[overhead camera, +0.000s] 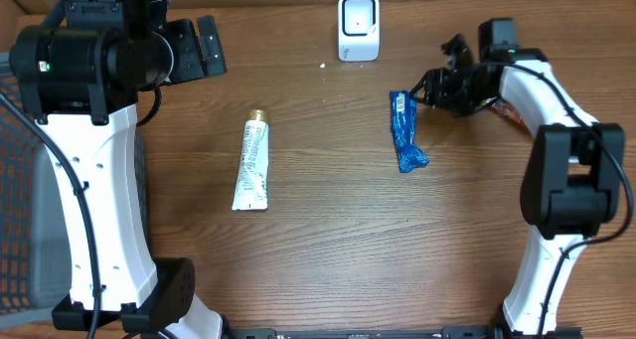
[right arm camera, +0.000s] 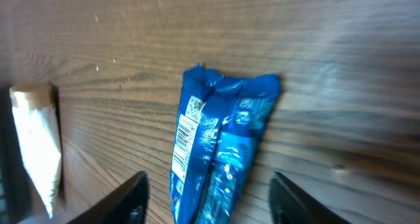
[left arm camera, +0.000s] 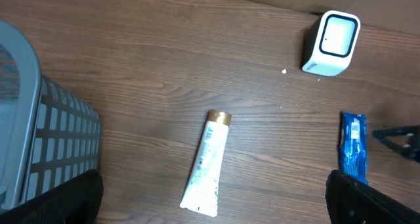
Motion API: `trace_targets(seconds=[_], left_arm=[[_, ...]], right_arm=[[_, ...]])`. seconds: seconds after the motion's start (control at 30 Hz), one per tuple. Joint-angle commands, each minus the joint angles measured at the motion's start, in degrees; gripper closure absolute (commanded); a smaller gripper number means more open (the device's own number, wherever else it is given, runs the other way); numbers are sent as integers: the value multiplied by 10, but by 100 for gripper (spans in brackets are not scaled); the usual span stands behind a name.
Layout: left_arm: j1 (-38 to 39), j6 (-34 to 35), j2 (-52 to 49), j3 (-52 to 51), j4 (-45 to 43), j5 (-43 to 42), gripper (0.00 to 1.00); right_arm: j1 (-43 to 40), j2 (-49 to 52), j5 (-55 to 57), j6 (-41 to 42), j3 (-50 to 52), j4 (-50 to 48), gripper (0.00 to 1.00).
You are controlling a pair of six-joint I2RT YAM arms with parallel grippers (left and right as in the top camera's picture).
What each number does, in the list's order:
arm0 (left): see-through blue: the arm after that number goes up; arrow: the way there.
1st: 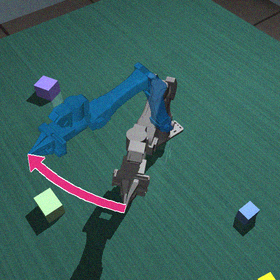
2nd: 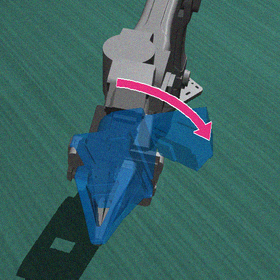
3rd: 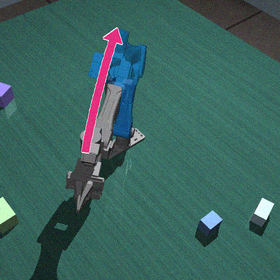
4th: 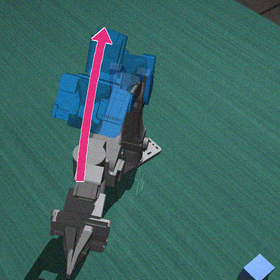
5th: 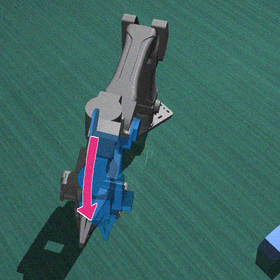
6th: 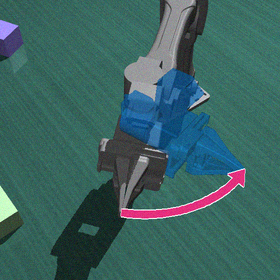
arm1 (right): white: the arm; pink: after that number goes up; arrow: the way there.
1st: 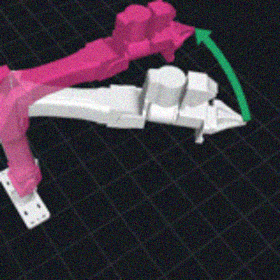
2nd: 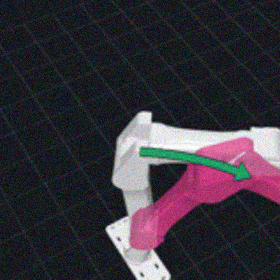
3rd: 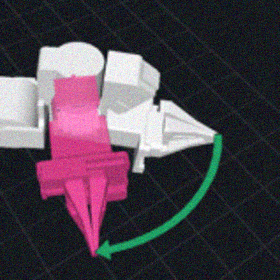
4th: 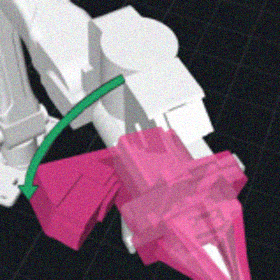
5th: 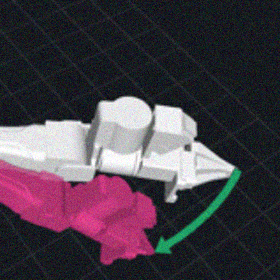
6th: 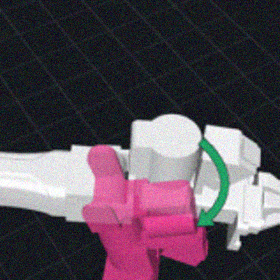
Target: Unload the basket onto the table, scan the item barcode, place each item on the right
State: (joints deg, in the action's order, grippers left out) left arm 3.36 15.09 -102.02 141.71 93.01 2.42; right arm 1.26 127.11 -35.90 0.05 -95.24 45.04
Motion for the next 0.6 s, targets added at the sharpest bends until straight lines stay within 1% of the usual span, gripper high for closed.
trace_targets(seconds=[0.0, 0.07, 0.1, 0.27, 0.43, 0.5, 0.57], left_arm=[[0, 8, 1, -2, -2, 6, 0], [0, 8, 1, -2, -2, 6, 0], [0, 8, 1, -2, -2, 6, 0], [0, 8, 1, -2, -2, 6, 0], [0, 8, 1, -2, -2, 6, 0], [0, 8, 1, -2, -2, 6, 0], [0, 8, 1, -2, -2, 6, 0]], right_arm=[[9, 32, -43, -23, 4, -2, 51], [9, 42, -43, -23, 4, -2, 58], [8, 46, -43, -23, 4, -2, 60], [-1, 48, -43, -23, 6, 1, 62], [-3, 48, -48, -43, 8, 27, 62], [-3, 48, -70, -71, 8, 50, 60], [-3, 48, -84, -97, 8, 73, 54]])
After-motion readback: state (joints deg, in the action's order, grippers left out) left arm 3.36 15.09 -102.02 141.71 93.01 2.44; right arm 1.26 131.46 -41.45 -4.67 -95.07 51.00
